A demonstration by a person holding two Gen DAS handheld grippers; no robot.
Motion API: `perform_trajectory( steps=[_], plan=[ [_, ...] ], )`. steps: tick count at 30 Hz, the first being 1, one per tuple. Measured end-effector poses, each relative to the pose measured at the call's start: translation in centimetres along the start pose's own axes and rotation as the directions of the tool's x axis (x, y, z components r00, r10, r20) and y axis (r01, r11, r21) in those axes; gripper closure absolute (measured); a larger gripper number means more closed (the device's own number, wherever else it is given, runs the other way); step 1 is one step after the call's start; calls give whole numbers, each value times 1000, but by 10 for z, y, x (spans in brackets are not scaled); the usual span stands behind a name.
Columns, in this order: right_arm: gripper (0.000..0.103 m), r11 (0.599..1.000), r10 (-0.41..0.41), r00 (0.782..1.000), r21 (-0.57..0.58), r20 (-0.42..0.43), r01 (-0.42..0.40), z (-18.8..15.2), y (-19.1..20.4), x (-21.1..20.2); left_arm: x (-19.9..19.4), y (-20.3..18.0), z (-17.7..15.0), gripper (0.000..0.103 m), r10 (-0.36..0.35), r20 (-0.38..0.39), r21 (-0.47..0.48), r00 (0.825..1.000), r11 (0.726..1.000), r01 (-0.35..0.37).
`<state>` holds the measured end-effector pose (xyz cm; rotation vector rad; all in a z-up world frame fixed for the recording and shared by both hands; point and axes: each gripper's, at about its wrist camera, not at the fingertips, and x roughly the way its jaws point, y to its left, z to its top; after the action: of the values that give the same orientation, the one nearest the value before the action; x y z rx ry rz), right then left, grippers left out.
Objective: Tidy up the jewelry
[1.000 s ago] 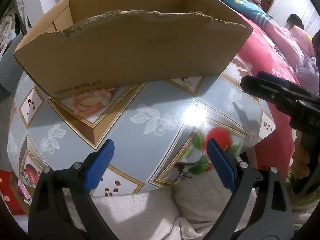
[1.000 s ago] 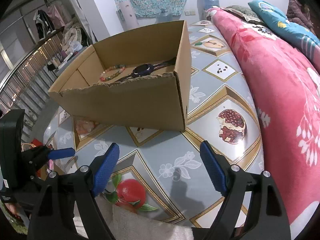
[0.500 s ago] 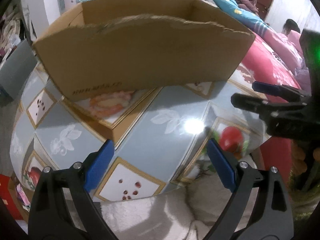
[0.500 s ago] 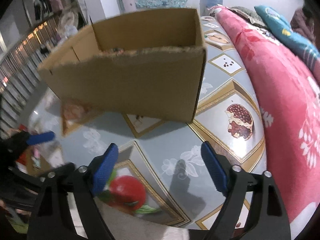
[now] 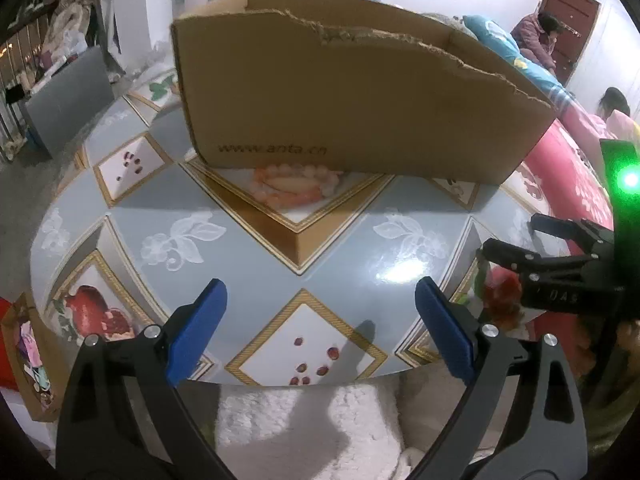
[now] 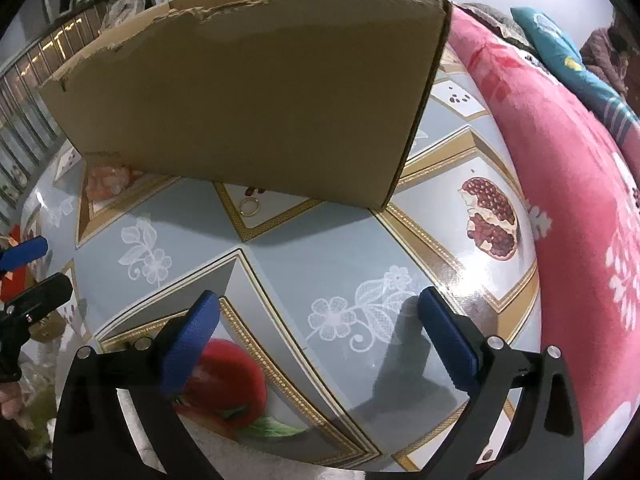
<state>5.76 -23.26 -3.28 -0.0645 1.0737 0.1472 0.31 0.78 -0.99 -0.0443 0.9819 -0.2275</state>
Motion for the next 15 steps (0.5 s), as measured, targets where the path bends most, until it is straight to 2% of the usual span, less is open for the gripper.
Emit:
perform_trajectory(
  steps=[7,11,15],
  plan=[
    [6,1000,15,999,-11,35,-15,-6,-1,-2,-4,3,-4,12,-41,-19,28,999,999,41],
    [6,1000,18,999,-13,43,-18,-8,0,-4,-3,20,3,11,-74,-8,-41,997,996,74],
    [6,1000,22,998,-19,67,-21,-10,0,-5,1,39,13,10,-178,13,-132,984,975,178]
  ],
)
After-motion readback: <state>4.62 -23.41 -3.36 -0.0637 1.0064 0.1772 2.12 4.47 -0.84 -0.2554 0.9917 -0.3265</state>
